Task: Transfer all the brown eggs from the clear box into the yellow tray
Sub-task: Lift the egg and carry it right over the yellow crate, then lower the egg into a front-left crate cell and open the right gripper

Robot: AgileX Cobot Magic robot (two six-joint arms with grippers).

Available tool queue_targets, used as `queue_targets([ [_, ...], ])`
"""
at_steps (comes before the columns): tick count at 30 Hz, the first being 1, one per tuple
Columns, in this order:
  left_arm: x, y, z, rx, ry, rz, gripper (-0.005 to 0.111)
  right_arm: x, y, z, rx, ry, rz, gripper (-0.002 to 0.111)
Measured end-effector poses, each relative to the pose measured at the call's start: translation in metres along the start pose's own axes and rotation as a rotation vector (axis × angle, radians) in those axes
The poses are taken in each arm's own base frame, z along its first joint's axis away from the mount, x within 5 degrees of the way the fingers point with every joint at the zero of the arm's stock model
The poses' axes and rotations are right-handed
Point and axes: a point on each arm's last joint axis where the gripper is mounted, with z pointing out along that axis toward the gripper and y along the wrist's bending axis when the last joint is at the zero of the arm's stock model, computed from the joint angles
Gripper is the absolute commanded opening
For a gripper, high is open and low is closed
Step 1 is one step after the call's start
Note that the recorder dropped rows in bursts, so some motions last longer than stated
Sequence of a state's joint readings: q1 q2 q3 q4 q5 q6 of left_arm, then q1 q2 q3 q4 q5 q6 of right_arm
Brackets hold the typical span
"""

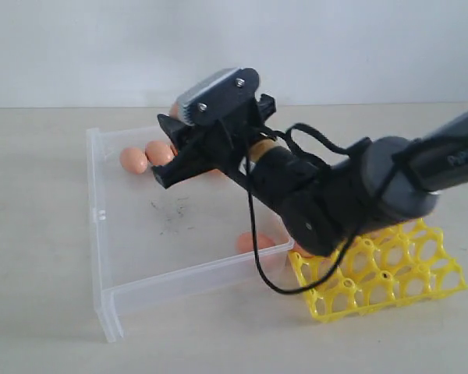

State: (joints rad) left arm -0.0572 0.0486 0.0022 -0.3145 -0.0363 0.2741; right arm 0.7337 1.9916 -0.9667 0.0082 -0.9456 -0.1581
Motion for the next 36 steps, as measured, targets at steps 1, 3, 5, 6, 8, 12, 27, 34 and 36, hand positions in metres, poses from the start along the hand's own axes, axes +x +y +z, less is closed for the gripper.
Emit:
queue_targets([
  [1,0.0,0.0,0.0,0.0,0.0,0.0,0.004,0.001,-0.001,-0.01,0.019,-0.031,0.021,0.0],
  [3,0.0,0.0,0.0,0.0,0.0,0.0,0.004,0.006,-0.005,-0.033,0.065,-0.06,0.077,0.0],
  [5,0.0,0.0,0.0,0.0,0.0,0.0,0.004,0.009,-0.009,-0.055,0.119,-0.045,0.135,0.0],
  [6,0.0,0.0,0.0,0.0,0.0,0.0,0.004,0.01,-0.012,-0.064,0.141,-0.035,0.148,0.0],
  [8,0.0,0.0,0.0,0.0,0.0,0.0,0.004,0.011,-0.017,-0.083,0.19,-0.013,0.167,0.0],
  [12,0.0,0.0,0.0,0.0,0.0,0.0,0.004,0.01,-0.028,-0.118,0.303,0.024,0.206,0.0],
  [27,0.0,0.0,0.0,0.0,0.0,0.0,0.004,0.051,-0.067,-0.179,0.381,0.408,0.41,0.0],
  [34,0.0,0.0,0.0,0.0,0.0,0.0,0.004,0.046,-0.062,-0.175,0.202,0.371,0.32,0.0],
  [36,0.0,0.0,0.0,0.0,0.0,0.0,0.004,0.045,-0.062,-0.175,0.19,0.364,0.291,0.0],
])
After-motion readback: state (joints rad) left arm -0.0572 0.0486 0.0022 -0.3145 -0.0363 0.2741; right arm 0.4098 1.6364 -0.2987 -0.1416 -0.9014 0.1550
